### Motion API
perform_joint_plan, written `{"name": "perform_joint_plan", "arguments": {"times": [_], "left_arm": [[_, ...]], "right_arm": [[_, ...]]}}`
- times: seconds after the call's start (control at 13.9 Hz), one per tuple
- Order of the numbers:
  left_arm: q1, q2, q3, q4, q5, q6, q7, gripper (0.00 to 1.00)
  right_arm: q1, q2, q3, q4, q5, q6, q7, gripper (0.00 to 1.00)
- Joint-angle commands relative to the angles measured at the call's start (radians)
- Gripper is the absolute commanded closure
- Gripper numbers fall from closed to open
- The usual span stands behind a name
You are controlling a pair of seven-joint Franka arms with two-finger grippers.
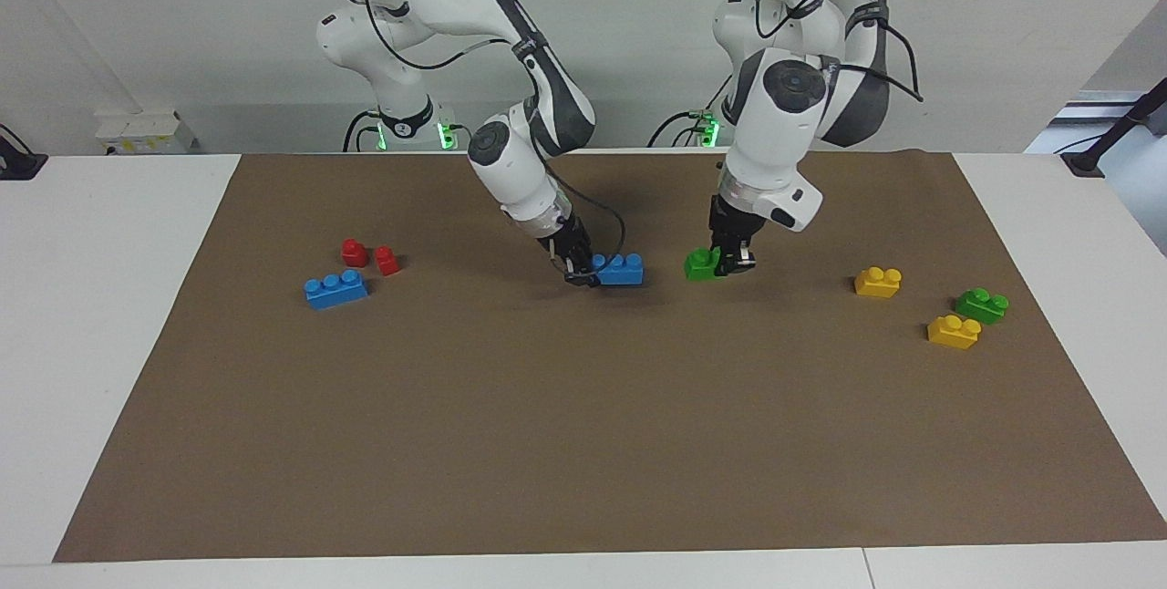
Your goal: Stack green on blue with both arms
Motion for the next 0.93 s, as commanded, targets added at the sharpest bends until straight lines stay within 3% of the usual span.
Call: {"name": "perform_joint_plan", "arguments": {"times": [0.0, 0.5, 0.86], "left_arm": [[-0.071, -0.068, 0.019, -0.11, -0.007, 0.078, -0.08, 1.0], [-0.227, -0.031, 0.019, -0.155, 0.034, 0.165, -0.25, 1.0], [-0.235, -0.011, 0.021, -0.155, 0.077, 0.217, -0.326, 1.0]], "right_arm": [[0.005, 0.0, -0.002, -0.031, 0.045, 0.05, -0.068, 1.0], [0.005, 0.013, -0.002, -0.036, 0.1, 0.066, -0.119, 1.0], [0.038, 0.029, -0.004, -0.04, 0.105, 0.101, -0.105, 1.0]]}}
